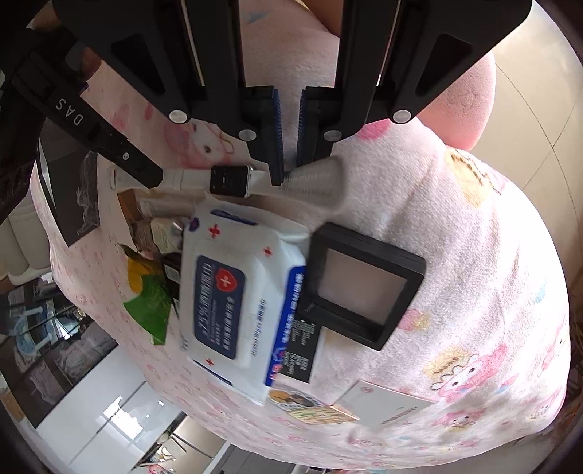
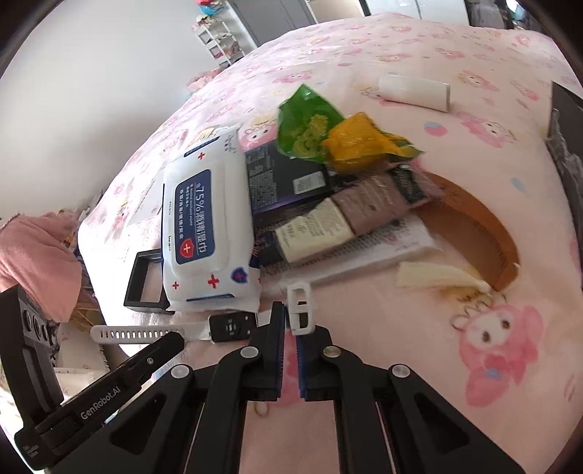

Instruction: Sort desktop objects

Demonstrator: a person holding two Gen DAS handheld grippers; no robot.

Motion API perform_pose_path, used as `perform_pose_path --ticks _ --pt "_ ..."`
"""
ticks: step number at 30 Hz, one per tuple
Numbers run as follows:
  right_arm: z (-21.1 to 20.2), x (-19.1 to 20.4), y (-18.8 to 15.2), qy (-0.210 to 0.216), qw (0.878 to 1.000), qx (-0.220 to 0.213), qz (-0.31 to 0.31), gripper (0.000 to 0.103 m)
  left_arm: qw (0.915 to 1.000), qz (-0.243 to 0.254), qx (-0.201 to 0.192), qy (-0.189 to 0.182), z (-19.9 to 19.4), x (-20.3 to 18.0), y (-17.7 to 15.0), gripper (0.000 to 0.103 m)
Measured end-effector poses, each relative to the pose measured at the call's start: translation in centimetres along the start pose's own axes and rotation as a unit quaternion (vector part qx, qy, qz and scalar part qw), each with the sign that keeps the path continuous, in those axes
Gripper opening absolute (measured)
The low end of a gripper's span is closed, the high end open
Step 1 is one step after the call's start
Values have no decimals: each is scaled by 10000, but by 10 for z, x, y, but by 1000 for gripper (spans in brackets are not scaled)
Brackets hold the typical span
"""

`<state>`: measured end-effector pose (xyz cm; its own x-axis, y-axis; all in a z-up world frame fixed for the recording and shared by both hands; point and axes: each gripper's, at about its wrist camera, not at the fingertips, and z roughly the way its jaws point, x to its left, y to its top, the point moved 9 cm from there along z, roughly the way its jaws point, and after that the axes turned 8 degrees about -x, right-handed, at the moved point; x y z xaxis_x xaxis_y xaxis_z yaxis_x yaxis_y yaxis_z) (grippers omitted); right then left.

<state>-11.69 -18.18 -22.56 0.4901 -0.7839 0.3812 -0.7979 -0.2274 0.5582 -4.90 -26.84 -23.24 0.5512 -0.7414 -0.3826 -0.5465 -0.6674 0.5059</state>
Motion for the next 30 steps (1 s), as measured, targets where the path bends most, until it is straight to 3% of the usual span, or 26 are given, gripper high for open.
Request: perform_pose_path --ticks 6,10,13,16,23,30 --pt "-34 -22 12 -109 9996 -205 155 4 9986 431 141 -286 0 -41 -25 5" --pt "-72 -57 19 -280 9988 -345 221 4 9957 794 166 -442 -11 -60 -43 5" --pt "-95 -88 14 -379 9980 -311 404 4 9961 705 328 -427 -6 -63 -51 5" --pt "-98 -103 10 -168 9981 -185 571 4 9966 650 372 -335 -5 -57 -55 5" --pt "-75 -58 -3 333 9991 165 206 4 9973 609 323 -267 -10 -48 -49 6" --pt "-60 -15 -15 553 9977 373 -134 6 9990 436 65 -122 -17 -31 -38 6"
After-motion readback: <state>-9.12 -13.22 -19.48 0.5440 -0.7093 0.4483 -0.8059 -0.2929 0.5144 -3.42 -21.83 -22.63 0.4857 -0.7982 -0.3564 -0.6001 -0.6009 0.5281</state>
